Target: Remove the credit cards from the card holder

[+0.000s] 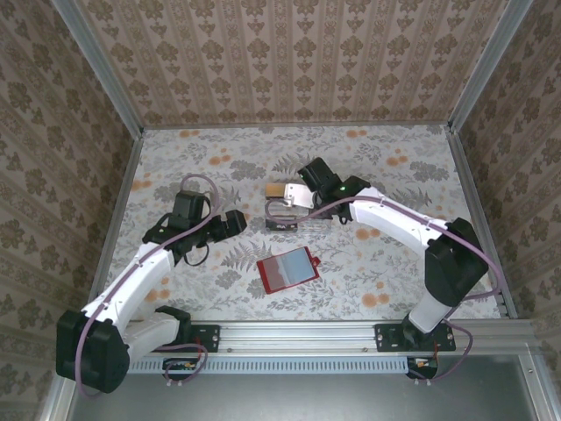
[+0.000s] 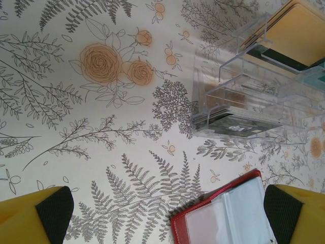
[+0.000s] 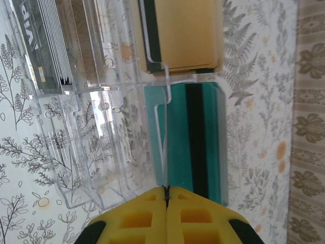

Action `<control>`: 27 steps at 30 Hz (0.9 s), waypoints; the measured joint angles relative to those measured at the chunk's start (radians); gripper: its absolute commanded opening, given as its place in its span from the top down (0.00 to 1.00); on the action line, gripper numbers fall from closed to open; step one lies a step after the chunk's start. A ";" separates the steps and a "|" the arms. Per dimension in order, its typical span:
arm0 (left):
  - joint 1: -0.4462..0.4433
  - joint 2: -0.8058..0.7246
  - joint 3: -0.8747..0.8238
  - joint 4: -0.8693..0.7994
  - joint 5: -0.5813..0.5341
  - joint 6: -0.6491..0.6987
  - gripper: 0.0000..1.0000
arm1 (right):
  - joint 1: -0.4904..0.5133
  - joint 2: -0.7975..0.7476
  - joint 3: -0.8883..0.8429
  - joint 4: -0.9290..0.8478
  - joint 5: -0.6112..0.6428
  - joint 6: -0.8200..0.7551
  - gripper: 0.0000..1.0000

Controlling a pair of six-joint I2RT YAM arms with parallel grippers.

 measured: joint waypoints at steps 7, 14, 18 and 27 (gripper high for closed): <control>0.008 0.000 0.000 0.000 0.006 0.000 0.00 | -0.008 0.011 0.011 -0.001 0.004 0.000 1.00; 0.019 0.000 0.000 0.000 0.013 0.000 0.00 | -0.008 0.011 0.032 -0.002 0.006 0.000 1.00; 0.019 0.003 0.000 0.001 0.015 0.000 0.00 | -0.008 0.011 0.042 -0.005 0.008 0.000 1.00; 0.026 0.020 0.000 0.008 0.023 0.000 0.00 | -0.018 0.011 0.042 -0.005 0.023 -0.004 1.00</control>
